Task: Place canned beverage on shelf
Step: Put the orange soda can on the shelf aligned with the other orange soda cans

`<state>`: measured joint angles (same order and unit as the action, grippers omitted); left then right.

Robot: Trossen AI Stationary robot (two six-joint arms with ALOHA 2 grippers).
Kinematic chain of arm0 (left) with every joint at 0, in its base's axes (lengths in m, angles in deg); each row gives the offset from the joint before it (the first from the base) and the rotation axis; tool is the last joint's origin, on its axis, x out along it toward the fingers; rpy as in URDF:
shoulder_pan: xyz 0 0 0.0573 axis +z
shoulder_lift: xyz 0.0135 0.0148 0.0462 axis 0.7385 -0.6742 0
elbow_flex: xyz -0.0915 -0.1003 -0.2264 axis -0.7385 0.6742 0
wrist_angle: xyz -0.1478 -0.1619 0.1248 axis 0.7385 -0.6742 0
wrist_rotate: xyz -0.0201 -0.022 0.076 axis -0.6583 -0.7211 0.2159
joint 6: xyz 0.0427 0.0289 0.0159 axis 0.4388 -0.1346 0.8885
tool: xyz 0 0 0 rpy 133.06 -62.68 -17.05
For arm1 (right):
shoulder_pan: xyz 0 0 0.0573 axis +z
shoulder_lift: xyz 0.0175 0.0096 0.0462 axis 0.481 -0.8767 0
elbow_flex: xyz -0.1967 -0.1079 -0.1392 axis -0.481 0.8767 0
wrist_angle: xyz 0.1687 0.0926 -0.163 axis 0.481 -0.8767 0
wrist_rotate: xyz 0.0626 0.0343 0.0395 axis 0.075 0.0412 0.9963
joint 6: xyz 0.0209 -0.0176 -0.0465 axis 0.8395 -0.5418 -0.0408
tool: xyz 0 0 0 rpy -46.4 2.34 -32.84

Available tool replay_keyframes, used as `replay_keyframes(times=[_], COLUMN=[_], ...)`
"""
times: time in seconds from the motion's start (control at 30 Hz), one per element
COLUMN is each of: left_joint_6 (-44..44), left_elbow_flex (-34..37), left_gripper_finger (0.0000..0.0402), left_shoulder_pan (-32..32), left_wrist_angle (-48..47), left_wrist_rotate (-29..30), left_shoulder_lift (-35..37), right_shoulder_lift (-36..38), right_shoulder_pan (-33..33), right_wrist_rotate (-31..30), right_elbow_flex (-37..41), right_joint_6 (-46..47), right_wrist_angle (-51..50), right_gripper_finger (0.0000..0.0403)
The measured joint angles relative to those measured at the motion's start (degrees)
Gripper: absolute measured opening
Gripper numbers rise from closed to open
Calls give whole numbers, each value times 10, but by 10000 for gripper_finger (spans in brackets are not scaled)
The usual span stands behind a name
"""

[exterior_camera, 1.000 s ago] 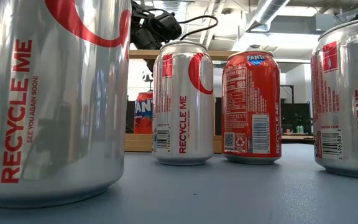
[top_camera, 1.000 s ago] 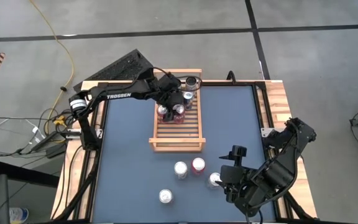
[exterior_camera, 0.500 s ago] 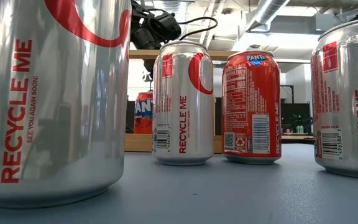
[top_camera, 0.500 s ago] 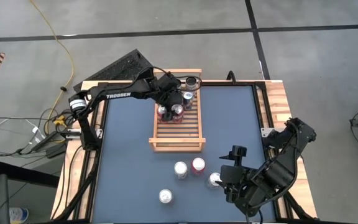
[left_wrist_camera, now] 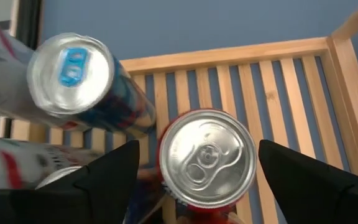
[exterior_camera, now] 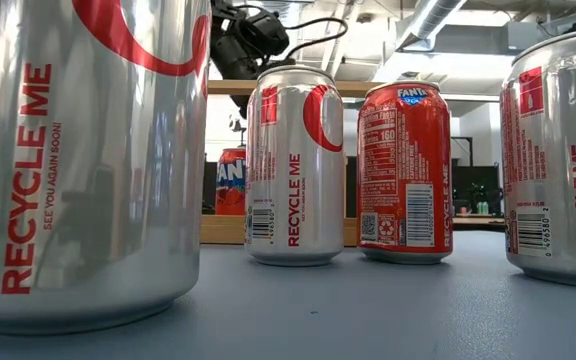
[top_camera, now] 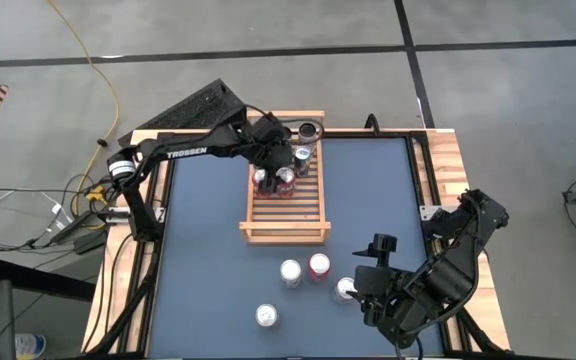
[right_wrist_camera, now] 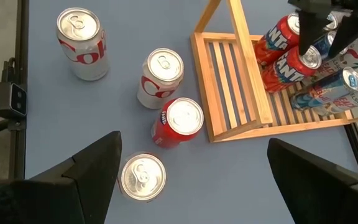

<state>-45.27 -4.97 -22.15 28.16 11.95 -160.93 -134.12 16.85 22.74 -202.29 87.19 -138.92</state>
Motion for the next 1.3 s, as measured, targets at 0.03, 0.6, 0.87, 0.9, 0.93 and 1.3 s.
replay_keyframes(times=[0.03, 0.6, 0.87, 0.9, 0.93, 1.3], left_joint_6=[0, -22, -108, -121, -130, -241], left_elbow_flex=[-5, -225, -160, -141, -122, 77], left_gripper_finger=[318, 319, 319, 319, 319, 318], left_shoulder_pan=[0, -120, -286, -315, -344, -593], left_wrist_angle=[-7, -275, -220, -198, -182, -29], left_wrist_rotate=[4, -69, -20, 3, 28, 314], left_shoulder_lift=[2, 51, 195, 210, 228, 334], right_shoulder_lift=[0, 0, -2, -2, -2, -14], right_shoulder_pan=[0, -1, -25, -30, -36, -129], right_wrist_rotate=[0, -31, -12, -8, -4, 96], right_elbow_flex=[0, 0, 0, 0, 0, 72], right_joint_6=[0, 3, 1, 1, 0, -40], right_wrist_angle=[0, 10, 57, 62, 64, 133], right_gripper_finger=[375, 375, 375, 375, 375, 375])
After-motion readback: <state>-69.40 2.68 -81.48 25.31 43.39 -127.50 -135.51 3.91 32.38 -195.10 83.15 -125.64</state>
